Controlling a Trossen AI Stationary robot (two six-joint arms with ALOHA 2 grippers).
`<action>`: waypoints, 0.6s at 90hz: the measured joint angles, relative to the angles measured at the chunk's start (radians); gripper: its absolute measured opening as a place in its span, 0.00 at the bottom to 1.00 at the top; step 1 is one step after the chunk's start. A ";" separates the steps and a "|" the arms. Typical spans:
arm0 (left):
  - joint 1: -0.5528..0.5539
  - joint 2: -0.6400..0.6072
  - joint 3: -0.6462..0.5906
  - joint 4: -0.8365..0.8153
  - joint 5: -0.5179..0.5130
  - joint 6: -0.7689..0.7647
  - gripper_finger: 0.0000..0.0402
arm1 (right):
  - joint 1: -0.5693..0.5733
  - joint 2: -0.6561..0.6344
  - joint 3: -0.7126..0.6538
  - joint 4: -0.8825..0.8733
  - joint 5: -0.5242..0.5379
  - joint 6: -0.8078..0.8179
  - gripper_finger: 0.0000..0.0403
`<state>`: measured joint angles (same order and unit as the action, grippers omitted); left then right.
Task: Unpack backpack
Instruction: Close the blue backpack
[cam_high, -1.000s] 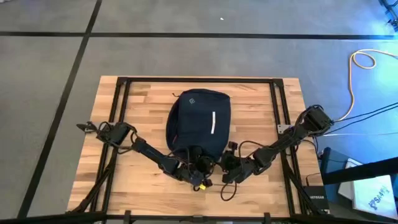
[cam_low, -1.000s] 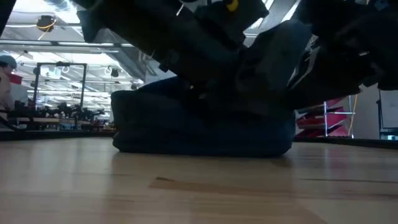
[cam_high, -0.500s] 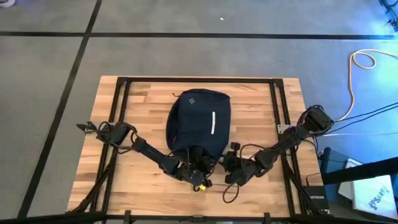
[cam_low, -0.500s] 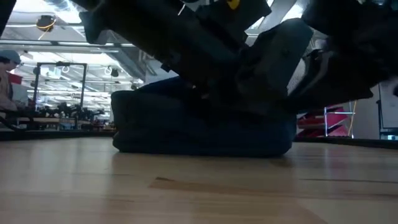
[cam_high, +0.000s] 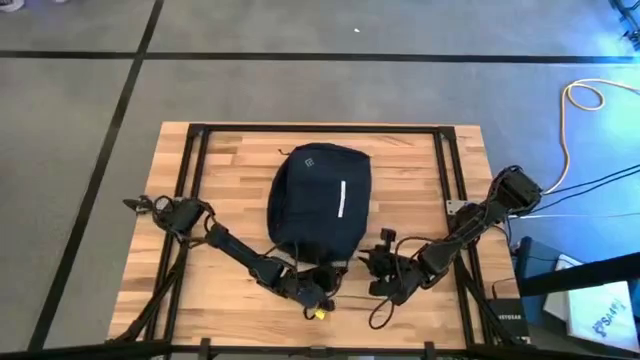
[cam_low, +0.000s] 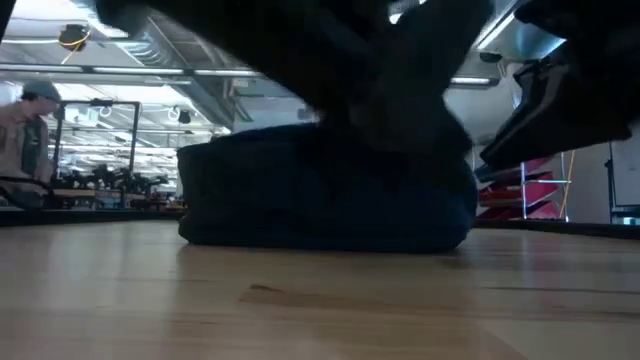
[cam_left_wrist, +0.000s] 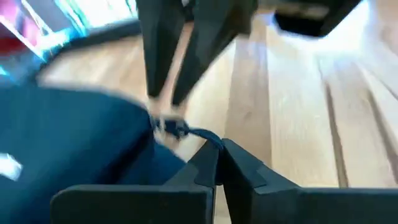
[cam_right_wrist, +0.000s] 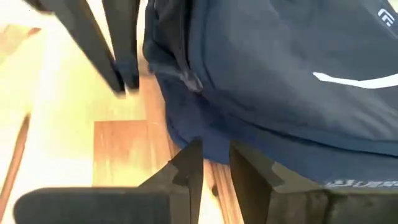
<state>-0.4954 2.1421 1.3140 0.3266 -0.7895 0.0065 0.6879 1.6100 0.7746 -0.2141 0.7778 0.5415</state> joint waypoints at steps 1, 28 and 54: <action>-0.003 -0.004 0.000 0.000 -0.009 0.017 0.00 | 0.000 0.000 0.000 0.000 0.000 0.000 0.15; -0.060 -0.092 0.000 -0.004 -0.255 0.357 0.00 | -0.001 0.000 0.000 0.127 0.089 -0.128 0.15; -0.059 -0.094 0.000 -0.028 -0.271 0.320 0.00 | 0.005 0.001 0.033 0.218 0.240 -0.629 0.25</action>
<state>-0.5549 2.0483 1.3140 0.2983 -1.0602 0.3266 0.6933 1.6108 0.8076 0.0034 1.0182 -0.0874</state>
